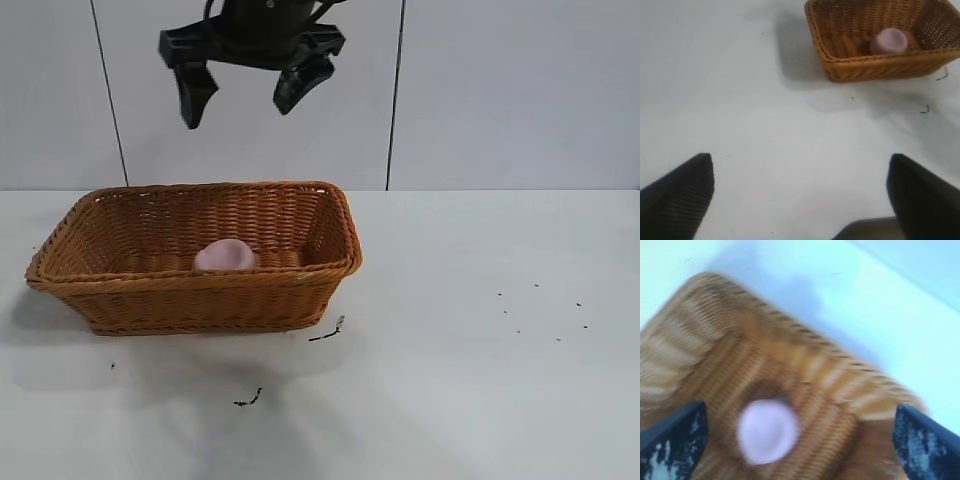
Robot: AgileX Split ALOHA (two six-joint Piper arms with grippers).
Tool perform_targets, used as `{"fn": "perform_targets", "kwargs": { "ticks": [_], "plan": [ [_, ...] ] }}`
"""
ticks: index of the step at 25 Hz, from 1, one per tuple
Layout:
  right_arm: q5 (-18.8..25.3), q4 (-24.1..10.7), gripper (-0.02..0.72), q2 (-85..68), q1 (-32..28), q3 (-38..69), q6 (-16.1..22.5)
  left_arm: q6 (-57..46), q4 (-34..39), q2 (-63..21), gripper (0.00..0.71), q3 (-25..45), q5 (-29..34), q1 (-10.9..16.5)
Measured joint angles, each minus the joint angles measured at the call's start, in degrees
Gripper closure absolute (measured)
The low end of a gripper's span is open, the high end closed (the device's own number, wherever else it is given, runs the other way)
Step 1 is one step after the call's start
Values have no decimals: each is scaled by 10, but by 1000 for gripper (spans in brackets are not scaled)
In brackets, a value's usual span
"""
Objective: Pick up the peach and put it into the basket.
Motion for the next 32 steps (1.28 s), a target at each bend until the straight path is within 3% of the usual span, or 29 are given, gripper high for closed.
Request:
{"fn": "perform_targets", "kwargs": {
  "ticks": [9, 12, 18, 22, 32],
  "plan": [
    [61, -9, 14, 0, -150, 0, 0, 0, 0, 0, 18, 0, 0, 0],
    [93, -10, 14, 0, -163, 0, 0, 0, 0, 0, 18, 0, 0, 0],
    [101, -10, 14, -29, -162, 39, 0, 0, 0, 0, 18, 0, 0, 0],
    [100, -10, 14, -116, -162, 134, 2, 0, 0, 0, 18, 0, 0, 0],
    [101, -10, 14, -493, -162, 508, 4, 0, 0, 0, 18, 0, 0, 0]
  ]
}}
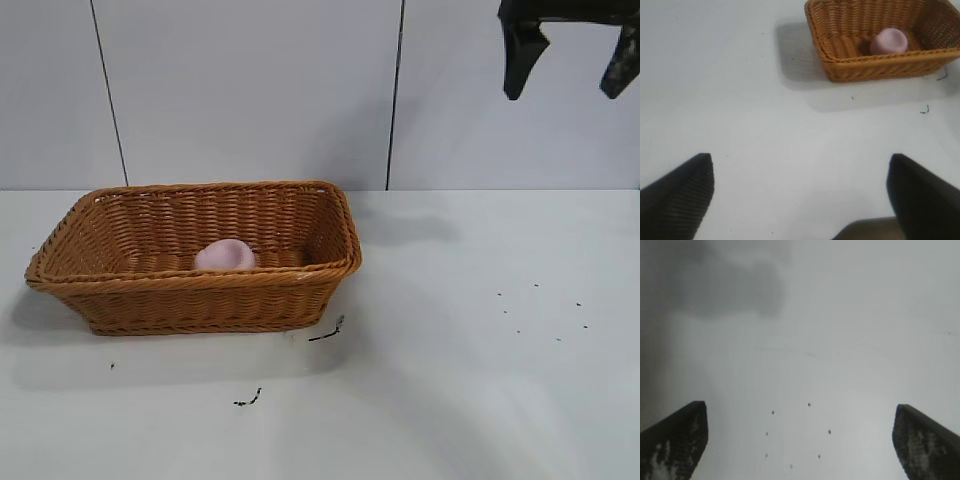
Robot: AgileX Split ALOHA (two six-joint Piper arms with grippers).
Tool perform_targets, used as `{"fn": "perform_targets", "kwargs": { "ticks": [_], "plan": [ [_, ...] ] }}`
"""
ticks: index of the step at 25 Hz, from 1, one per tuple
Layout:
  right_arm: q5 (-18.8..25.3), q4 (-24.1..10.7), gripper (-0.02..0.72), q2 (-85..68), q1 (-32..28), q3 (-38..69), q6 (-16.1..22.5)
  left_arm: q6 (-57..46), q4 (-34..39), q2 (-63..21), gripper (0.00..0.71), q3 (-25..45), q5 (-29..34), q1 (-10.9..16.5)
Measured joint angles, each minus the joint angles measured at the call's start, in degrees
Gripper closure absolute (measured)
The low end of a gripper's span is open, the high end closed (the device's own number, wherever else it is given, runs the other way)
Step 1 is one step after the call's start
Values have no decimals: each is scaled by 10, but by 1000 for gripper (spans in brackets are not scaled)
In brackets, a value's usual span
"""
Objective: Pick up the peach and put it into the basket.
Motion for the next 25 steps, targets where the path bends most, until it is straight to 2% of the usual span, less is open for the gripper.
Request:
{"fn": "perform_targets", "kwargs": {
  "ticks": [6, 12, 14, 18, 25],
  "plan": [
    [-4, 11, 14, -257, 0, 210, 0, 0, 0, 0, 18, 0, 0, 0],
    [-99, 11, 14, -517, 0, 378, -2, 0, 0, 0, 18, 0, 0, 0],
    [-117, 11, 14, -592, 0, 426, -3, 0, 0, 0, 18, 0, 0, 0],
    [-113, 11, 14, -686, 0, 487, -4, 0, 0, 0, 18, 0, 0, 0],
    [-115, 11, 14, -721, 0, 490, -4, 0, 0, 0, 18, 0, 0, 0]
  ]
}}
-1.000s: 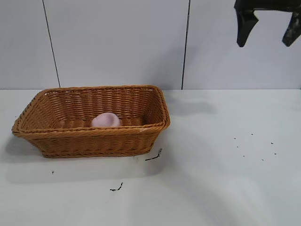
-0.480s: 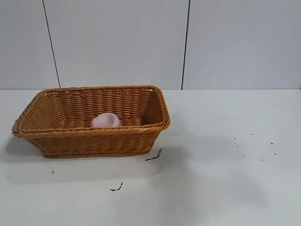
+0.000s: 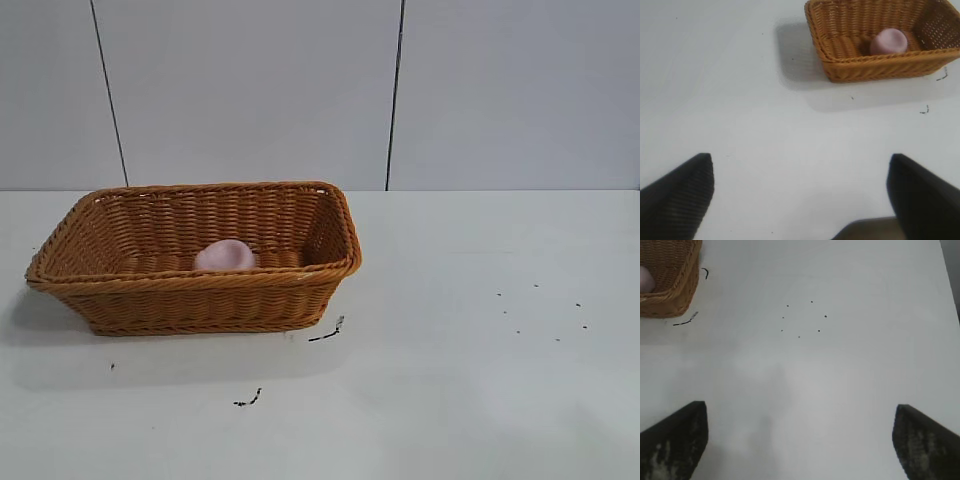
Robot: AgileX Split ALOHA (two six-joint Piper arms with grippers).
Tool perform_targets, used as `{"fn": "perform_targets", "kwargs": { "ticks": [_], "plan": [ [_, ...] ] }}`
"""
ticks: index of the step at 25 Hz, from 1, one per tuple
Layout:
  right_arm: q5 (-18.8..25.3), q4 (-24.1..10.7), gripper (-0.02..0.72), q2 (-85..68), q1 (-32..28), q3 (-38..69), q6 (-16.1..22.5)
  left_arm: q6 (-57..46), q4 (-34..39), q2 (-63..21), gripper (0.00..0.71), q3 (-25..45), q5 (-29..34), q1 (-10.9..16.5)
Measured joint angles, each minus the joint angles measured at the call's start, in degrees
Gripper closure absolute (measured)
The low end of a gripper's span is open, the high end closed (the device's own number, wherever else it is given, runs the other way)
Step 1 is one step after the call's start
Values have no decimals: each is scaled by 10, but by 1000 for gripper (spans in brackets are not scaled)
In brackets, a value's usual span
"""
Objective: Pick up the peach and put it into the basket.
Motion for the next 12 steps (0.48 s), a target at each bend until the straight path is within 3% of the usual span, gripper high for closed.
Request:
{"fn": "perform_targets", "kwargs": {
  "ticks": [12],
  "plan": [
    [0, 1, 14, -87, -42, 0, 0, 0, 0, 0, 18, 0, 0, 0]
  ]
}}
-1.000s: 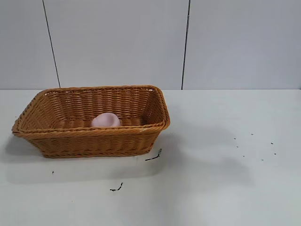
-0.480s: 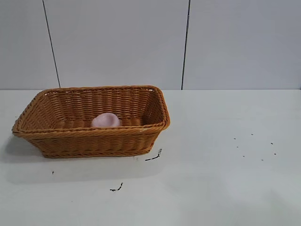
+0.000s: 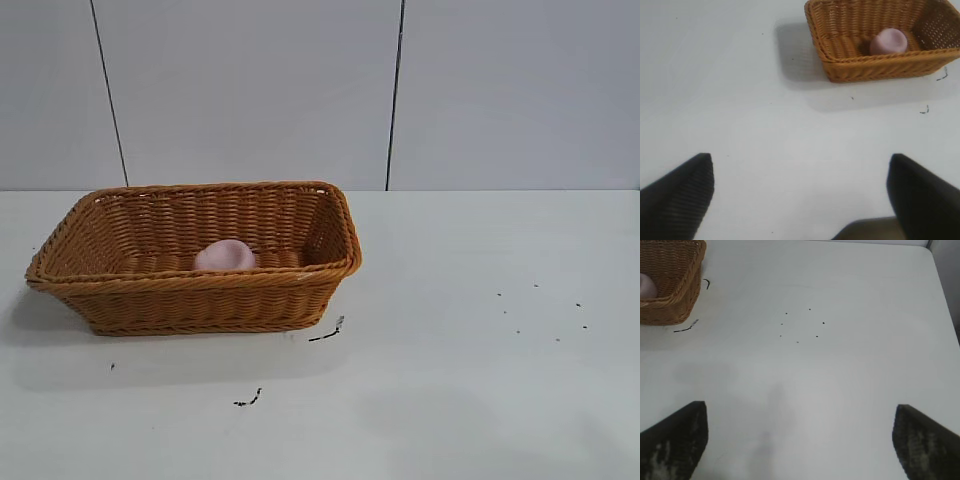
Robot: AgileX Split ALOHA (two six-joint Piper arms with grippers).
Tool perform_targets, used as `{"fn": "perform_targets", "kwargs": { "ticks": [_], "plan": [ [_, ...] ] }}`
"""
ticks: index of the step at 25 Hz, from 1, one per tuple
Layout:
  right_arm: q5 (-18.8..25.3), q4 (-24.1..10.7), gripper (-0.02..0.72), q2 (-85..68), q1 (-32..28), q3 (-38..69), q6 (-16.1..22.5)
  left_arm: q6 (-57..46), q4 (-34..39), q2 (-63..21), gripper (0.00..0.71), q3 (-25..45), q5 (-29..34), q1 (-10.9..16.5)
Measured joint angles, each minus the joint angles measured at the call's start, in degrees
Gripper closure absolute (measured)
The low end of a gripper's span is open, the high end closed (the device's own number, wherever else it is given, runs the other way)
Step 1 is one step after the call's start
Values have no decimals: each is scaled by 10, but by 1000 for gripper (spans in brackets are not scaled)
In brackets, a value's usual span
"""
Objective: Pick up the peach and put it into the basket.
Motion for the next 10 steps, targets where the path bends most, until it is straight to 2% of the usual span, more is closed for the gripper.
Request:
{"fn": "perform_targets", "kwargs": {
  "ticks": [10],
  "plan": [
    [1, 4, 14, -6, 0, 0, 0, 0, 0, 0, 18, 0, 0, 0]
  ]
}}
